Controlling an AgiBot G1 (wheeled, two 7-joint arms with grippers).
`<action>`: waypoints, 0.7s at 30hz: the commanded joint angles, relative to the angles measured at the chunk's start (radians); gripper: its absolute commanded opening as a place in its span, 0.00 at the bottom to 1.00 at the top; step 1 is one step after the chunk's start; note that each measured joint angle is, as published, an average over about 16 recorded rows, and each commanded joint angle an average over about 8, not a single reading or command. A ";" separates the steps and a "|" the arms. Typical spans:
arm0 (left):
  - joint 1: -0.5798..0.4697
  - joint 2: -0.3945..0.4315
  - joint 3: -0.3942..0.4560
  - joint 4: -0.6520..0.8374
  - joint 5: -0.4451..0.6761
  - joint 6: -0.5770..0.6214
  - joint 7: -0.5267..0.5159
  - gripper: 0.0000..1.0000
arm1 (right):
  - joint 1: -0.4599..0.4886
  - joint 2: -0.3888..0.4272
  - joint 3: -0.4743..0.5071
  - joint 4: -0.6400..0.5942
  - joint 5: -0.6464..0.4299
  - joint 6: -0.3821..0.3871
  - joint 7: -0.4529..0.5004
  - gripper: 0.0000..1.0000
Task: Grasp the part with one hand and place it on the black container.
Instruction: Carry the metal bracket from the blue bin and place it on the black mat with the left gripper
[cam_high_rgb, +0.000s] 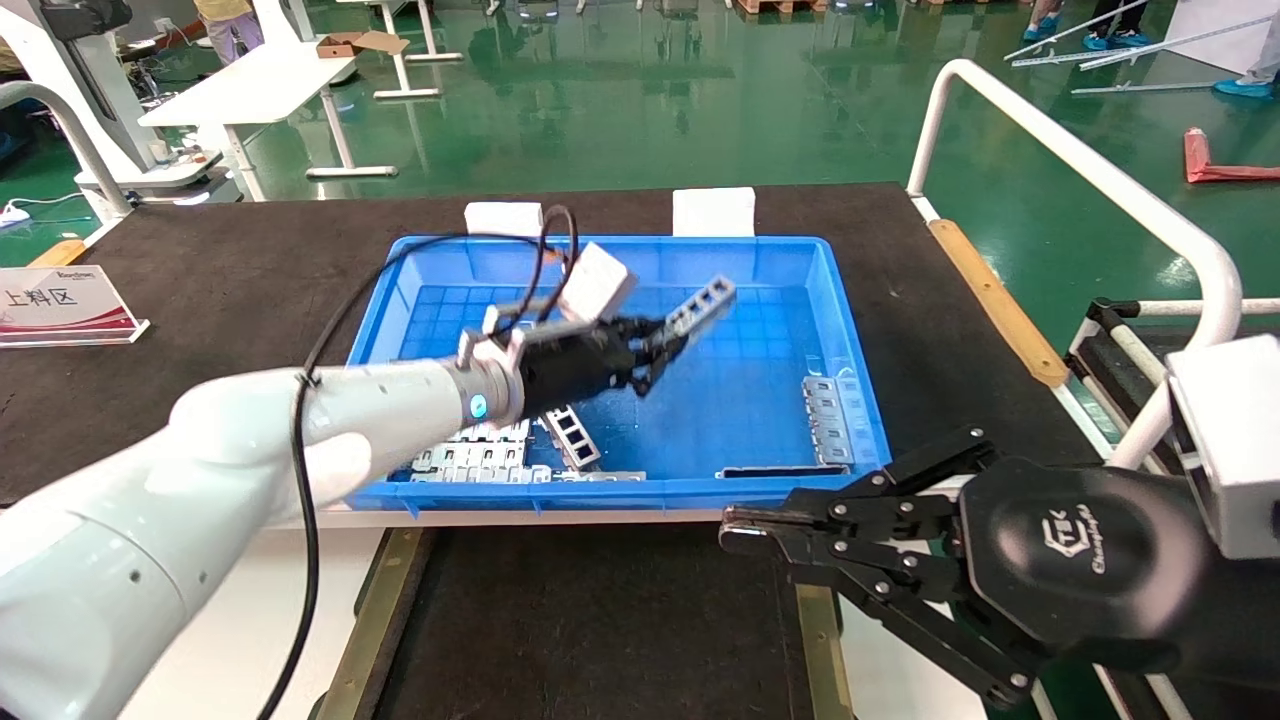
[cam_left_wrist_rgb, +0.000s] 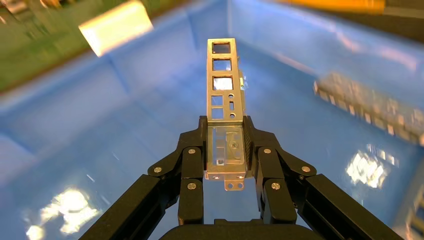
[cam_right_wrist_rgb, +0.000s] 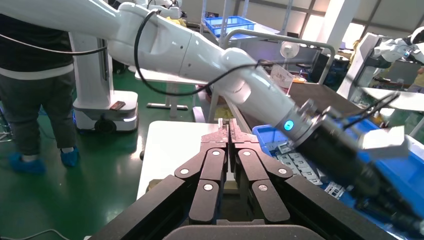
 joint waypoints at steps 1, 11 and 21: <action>-0.013 0.002 -0.005 0.007 -0.017 -0.006 0.014 0.00 | 0.000 0.000 0.000 0.000 0.000 0.000 0.000 0.00; 0.006 -0.164 -0.067 -0.093 -0.143 0.446 0.113 0.00 | 0.000 0.000 0.000 0.000 0.000 0.000 0.000 0.00; 0.138 -0.363 -0.083 -0.328 -0.208 0.570 0.084 0.00 | 0.000 0.000 -0.001 0.000 0.001 0.000 0.000 0.00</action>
